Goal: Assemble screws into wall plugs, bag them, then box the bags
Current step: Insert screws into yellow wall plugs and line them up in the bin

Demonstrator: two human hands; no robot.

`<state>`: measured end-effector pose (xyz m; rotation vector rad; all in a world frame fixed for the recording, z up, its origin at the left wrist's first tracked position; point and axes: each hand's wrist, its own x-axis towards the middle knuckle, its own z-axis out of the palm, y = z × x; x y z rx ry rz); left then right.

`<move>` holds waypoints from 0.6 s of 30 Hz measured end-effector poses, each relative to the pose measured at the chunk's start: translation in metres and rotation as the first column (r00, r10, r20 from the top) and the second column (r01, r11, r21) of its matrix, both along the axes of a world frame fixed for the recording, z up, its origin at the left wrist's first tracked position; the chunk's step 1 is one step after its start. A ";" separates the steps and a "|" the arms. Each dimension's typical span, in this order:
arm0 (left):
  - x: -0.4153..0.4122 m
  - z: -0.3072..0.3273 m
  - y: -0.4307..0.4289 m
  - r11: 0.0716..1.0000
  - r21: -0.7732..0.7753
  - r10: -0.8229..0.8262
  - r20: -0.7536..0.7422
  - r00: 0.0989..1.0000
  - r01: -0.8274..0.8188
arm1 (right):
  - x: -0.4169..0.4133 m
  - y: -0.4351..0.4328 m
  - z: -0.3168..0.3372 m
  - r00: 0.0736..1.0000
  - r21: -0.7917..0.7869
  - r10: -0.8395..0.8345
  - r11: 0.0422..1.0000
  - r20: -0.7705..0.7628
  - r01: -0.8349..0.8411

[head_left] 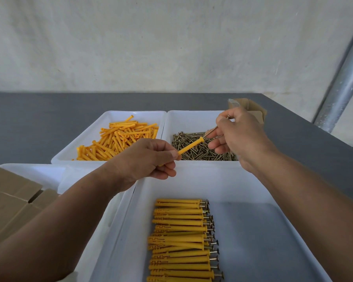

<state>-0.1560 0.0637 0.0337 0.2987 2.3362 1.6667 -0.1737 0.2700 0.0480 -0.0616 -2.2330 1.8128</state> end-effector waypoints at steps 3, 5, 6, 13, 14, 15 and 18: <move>0.000 0.000 0.000 1.000 0.006 0.002 0.000 1.000 -0.002 | 0.002 -0.001 0.001 1.000 0.001 0.021 1.000 0.020 -0.021; 0.000 0.000 0.000 1.000 0.009 0.006 -0.004 1.000 -0.006 | 0.004 -0.001 0.001 0.998 -0.024 0.049 0.999 0.036 -0.048; 0.000 0.000 0.000 1.000 0.009 0.008 -0.006 1.000 -0.008 | 0.005 -0.001 0.001 0.997 -0.029 0.060 0.998 0.043 -0.058; 0.001 0.001 -0.001 1.000 -0.001 0.011 -0.016 1.000 -0.011 | 0.007 -0.002 0.001 0.992 0.050 0.109 0.992 0.059 -0.112; 0.001 0.001 -0.001 1.000 -0.003 0.011 -0.017 1.000 -0.011 | 0.007 -0.001 0.001 0.991 0.080 0.119 0.989 0.061 -0.123; 0.001 0.001 0.000 1.000 -0.004 0.011 -0.017 1.000 -0.011 | 0.008 -0.001 0.001 0.989 0.117 0.130 0.984 0.063 -0.137; 0.001 0.001 0.000 1.000 -0.008 0.016 -0.016 1.000 -0.016 | 0.009 -0.001 0.001 0.983 0.227 0.169 0.957 0.067 -0.180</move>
